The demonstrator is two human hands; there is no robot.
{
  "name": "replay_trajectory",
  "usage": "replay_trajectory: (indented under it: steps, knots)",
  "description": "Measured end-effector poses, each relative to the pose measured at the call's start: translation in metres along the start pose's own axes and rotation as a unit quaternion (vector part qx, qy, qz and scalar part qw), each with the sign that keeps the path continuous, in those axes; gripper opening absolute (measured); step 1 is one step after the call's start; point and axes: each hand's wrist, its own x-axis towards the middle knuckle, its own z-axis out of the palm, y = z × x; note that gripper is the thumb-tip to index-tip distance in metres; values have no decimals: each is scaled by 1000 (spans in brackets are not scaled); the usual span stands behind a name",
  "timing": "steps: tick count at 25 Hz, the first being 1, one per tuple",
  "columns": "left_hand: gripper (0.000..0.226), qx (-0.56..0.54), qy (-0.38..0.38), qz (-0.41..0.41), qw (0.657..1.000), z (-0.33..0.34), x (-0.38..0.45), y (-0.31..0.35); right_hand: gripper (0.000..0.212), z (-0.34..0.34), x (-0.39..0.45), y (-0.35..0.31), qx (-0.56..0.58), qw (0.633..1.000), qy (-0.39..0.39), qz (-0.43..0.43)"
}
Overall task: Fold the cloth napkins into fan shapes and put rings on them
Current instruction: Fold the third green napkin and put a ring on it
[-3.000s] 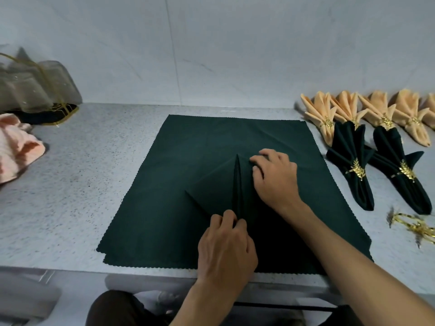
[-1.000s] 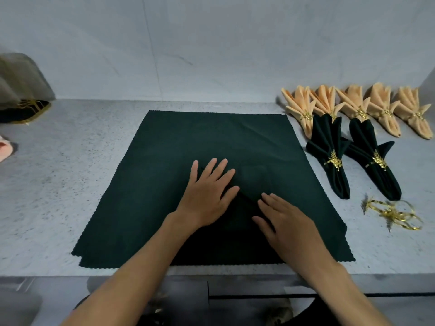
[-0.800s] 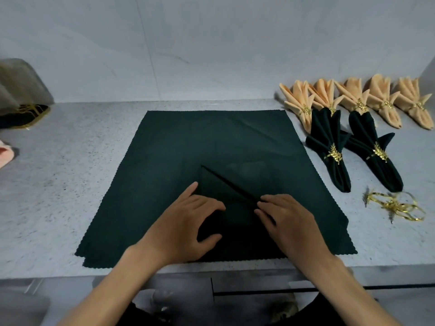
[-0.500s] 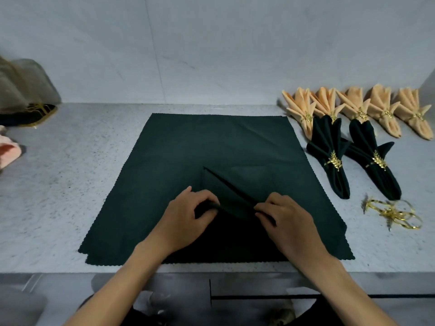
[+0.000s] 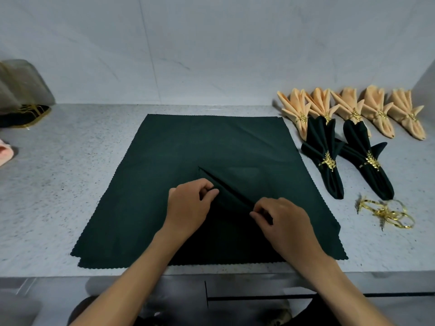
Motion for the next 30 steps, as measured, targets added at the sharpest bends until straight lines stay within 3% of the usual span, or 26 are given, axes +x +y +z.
replay_trajectory:
  steps: [5,9,12,15,17,19,21,23,25,27,30]
  knots:
    - [17,75,9,6,997,3,5,7,25,4,-5,3,-52,997,20,-52]
    - [16,229,15,120,966,6,-1,17,22,-5,-2,-6,-179,973,-43,-138]
    - [16,177,-16,119,977,8,-20,22,35,-9,-1,-30,-214,969,-67,-102]
    - [31,116,-143,111,977,-2,-10,18,16,-8,-10,-74,-139,983,-109,-45]
    - [39,153,-274,135,940,-15,13,21,22,0,-17,-101,-7,993,-118,-6]
    - [39,211,-320,164,909,-21,20,25,28,2,-15,-104,76,990,-119,-31]
    - [36,263,-285,186,903,-16,3,31,24,-3,-15,-75,107,986,-93,-83]
    - [57,244,-215,159,932,-2,-25,35,18,-23,-13,-28,66,985,-97,-129]
    - [82,225,-150,121,955,11,-42,41,39,-49,-8,12,2,962,-224,-155]
    - [74,252,-116,116,954,20,-46,35,50,-61,-3,30,-33,942,-281,-182]
    - [47,258,-107,144,949,20,-48,29,45,-49,2,29,-109,931,-220,-270]
